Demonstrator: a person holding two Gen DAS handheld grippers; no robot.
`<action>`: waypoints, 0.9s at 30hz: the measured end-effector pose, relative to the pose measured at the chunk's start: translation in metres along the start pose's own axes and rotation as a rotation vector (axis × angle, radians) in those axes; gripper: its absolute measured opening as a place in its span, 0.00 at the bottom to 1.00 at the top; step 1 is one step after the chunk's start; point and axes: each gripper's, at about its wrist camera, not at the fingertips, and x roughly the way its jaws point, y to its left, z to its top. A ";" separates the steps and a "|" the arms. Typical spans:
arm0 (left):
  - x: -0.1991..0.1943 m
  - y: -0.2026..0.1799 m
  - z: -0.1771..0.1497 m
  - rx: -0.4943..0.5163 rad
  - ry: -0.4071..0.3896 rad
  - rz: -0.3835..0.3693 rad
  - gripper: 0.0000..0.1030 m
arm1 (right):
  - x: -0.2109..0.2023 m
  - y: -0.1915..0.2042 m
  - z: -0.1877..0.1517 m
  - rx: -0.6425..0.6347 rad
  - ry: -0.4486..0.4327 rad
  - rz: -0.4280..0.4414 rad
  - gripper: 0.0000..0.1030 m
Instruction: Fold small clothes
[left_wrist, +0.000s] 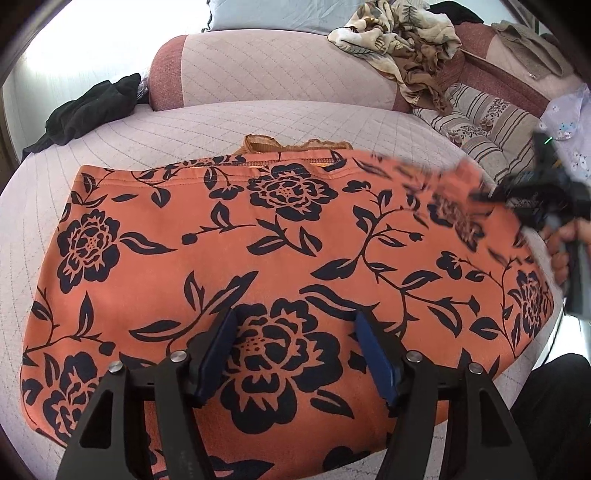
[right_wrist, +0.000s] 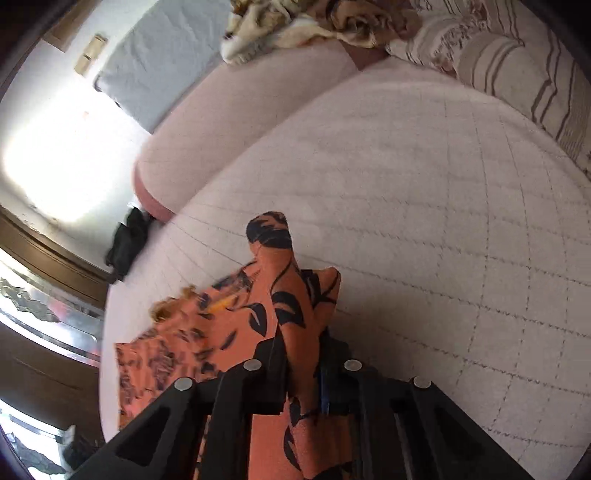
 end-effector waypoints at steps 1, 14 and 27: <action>0.000 0.000 0.000 0.003 0.002 0.001 0.66 | 0.014 -0.013 -0.003 0.040 0.048 -0.018 0.16; -0.019 0.011 0.002 -0.065 0.022 -0.060 0.66 | -0.065 0.051 -0.033 -0.080 -0.080 0.200 0.67; -0.078 0.129 -0.039 -0.432 0.077 -0.170 0.47 | -0.069 0.048 -0.092 -0.137 -0.065 0.116 0.80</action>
